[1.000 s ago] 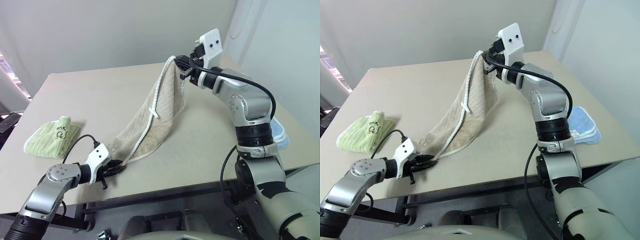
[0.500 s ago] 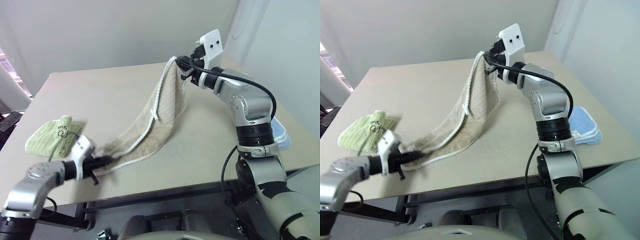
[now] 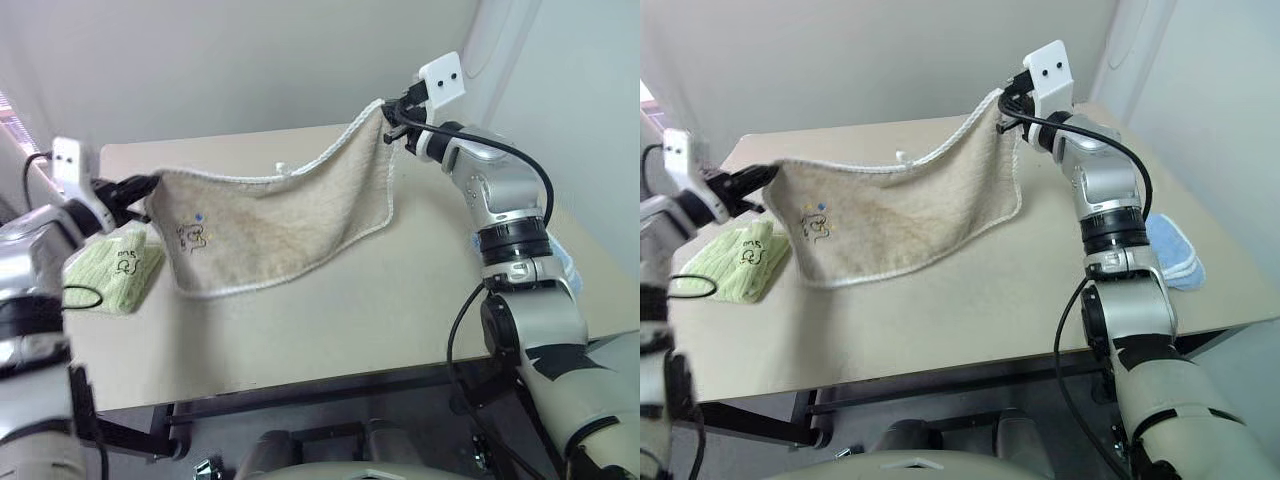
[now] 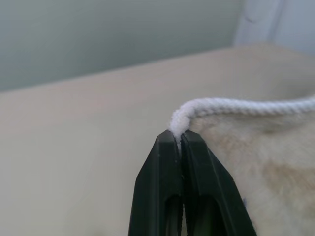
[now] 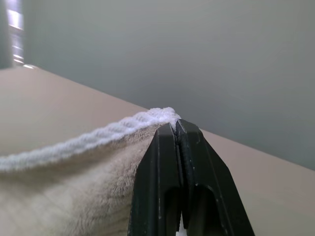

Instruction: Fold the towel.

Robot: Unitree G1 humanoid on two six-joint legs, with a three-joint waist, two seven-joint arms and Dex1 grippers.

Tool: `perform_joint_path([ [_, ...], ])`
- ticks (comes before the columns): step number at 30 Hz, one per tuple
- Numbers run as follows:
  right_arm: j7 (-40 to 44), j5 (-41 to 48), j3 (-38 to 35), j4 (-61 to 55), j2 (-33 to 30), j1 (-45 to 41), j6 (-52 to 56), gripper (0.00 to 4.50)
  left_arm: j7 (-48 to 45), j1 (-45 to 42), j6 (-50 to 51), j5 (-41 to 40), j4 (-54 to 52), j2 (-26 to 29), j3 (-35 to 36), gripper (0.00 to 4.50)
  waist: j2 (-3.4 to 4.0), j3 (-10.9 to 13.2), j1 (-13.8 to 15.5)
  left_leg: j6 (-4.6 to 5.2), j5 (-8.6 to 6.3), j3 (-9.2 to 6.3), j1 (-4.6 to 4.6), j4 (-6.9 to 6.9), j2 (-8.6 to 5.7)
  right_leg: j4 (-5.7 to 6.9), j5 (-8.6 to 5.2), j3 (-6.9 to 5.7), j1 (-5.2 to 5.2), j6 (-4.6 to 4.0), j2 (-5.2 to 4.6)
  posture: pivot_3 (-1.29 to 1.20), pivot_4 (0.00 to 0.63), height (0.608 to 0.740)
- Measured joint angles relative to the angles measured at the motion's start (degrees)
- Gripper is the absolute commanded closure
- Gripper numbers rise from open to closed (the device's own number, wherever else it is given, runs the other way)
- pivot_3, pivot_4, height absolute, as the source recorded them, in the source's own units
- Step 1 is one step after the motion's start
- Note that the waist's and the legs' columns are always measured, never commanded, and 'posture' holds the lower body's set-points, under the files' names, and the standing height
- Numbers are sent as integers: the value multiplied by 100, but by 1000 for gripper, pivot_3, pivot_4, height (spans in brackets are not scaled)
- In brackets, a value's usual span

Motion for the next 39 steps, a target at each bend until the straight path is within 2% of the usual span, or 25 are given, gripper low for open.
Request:
perform_joint_path([
  [3,-464,-216,-52,1310,31,-505,-660,4500,459,-1111,-878,411,1611,-407,-113,4463,-20,7,-7,-7,4,0,-15,-15,-3,2,2,2,-24,-1,-4,0,0,740],
  [5,-741,-282,-132,1901,40,-759,-1094,4500,702,-1639,-1459,564,2234,-589,-135,4463,-25,6,-23,-8,4,5,-29,-29,5,4,3,10,-47,-2,-10,0,0,740],
  [8,-958,-292,-371,2487,33,-1067,-1698,4500,880,-2218,-2097,559,2804,-686,49,4463,-27,4,-65,-50,29,16,-118,-24,4,39,3,22,-149,-2,-19,0,0,740],
  [11,-826,-252,-574,2684,-63,-1114,-2059,4500,657,-2294,-2435,588,3012,-676,96,4463,-27,4,-113,-50,29,19,-123,-30,3,47,3,25,-154,-2,-19,0,0,740],
  [14,-182,-138,-674,2506,-184,-892,-2282,4500,-32,-2025,-2526,690,3023,-635,16,4463,-31,2,-170,-37,23,21,-112,-24,1,47,3,24,-137,0,-16,0,0,740],
  [18,418,-71,-669,1765,-270,41,-2457,4500,-1174,-1151,-2640,700,2745,-370,-59,4463,-31,2,-228,-13,10,20,-97,-4,6,61,3,25,-127,-1,-8,0,0,740],
  [21,978,129,-656,696,-408,1105,-1993,4500,-1779,-230,-2646,685,2126,-84,-71,4463,-31,1,-226,-14,11,11,-100,20,10,84,2,23,-128,-2,-7,0,0,740],
  [23,1419,410,-646,-522,-565,1969,-1435,4500,-2099,491,-2565,623,1344,101,-61,4463,-31,1,-195,-12,9,5,-104,42,12,93,3,21,-125,-2,-8,0,0,740],
  [28,2282,987,-496,-3045,-1152,3696,-252,4500,-2316,2015,-1881,232,-570,512,206,4463,-33,0,-92,-9,7,2,-86,84,11,107,2,17,-92,-1,-11,0,0,740],
  [31,2604,1144,-451,-3784,-1450,4376,148,4500,-2315,2796,-1484,-10,-1570,638,434,4463,-32,1,-13,-6,9,7,-59,95,19,99,-12,16,-60,-18,-2,0,0,740],
  [34,2940,1391,-452,-4480,-1847,5027,483,4500,-2372,3864,-1118,-225,-2606,827,686,4463,-28,6,2,-8,6,5,21,77,39,58,-27,11,27,-9,-3,0,0,740],
  [39,3072,1734,-719,-5027,-2167,5555,909,4500,-2397,5047,-760,-386,-3466,905,1028,4463,-32,9,20,-24,-3,5,10,79,50,48,-29,2,24,-9,-6,0,0,740],
])
